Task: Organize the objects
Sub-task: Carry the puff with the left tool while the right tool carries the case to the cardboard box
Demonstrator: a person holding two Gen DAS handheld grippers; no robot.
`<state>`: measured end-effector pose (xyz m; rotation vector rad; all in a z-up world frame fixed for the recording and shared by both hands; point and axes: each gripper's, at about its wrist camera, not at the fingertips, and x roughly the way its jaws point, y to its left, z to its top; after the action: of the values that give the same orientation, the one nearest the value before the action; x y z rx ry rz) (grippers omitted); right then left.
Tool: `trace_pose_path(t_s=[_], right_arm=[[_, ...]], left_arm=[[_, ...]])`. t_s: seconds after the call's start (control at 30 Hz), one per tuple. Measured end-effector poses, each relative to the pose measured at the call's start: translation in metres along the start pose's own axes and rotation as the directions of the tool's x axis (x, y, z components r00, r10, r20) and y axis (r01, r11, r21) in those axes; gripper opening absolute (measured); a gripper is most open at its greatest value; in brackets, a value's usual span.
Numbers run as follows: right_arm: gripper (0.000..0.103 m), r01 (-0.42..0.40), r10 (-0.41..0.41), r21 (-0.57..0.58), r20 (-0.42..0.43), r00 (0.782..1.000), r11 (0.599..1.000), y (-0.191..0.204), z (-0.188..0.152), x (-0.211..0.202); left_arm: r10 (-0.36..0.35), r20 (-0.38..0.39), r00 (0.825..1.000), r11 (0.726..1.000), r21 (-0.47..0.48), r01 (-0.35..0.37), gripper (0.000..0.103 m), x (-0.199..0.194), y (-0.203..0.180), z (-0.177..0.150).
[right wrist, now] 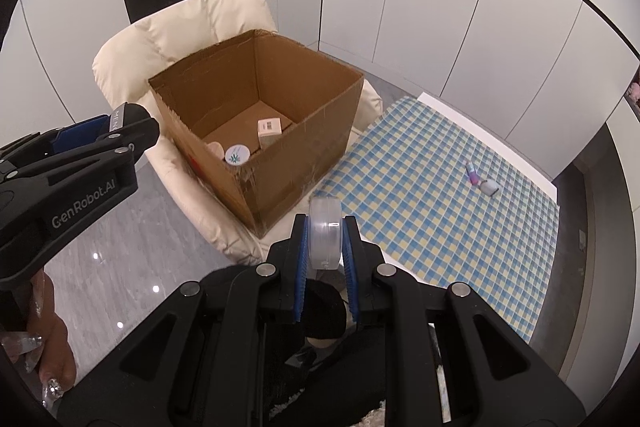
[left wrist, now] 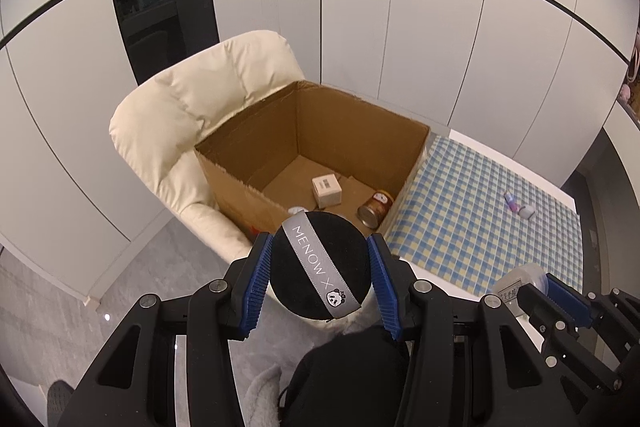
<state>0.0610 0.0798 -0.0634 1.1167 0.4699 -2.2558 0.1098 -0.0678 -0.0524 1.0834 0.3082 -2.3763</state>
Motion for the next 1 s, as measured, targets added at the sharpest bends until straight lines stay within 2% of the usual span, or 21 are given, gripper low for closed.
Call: trace_pose_path(t_s=[0.5,0.83,1.0], right_arm=[[0.017,0.001,-0.001,-0.001,0.054,0.999,1.0,0.007,0.067,0.036],[0.017,-0.022,0.023,-0.012,0.059,0.998,1.0,0.019,0.113,0.083],[0.017,-0.023,0.025,-0.04,0.047,0.999,0.999,0.028,0.125,0.113]], left_arm=[[0.012,0.026,1.0,1.0,-0.026,-0.012,0.048,0.039,0.004,0.054],[0.041,0.002,0.999,0.997,-0.064,-0.041,0.048,0.084,0.015,0.084],[0.066,-0.016,0.998,0.995,-0.07,-0.067,0.048,0.111,0.021,0.09]])
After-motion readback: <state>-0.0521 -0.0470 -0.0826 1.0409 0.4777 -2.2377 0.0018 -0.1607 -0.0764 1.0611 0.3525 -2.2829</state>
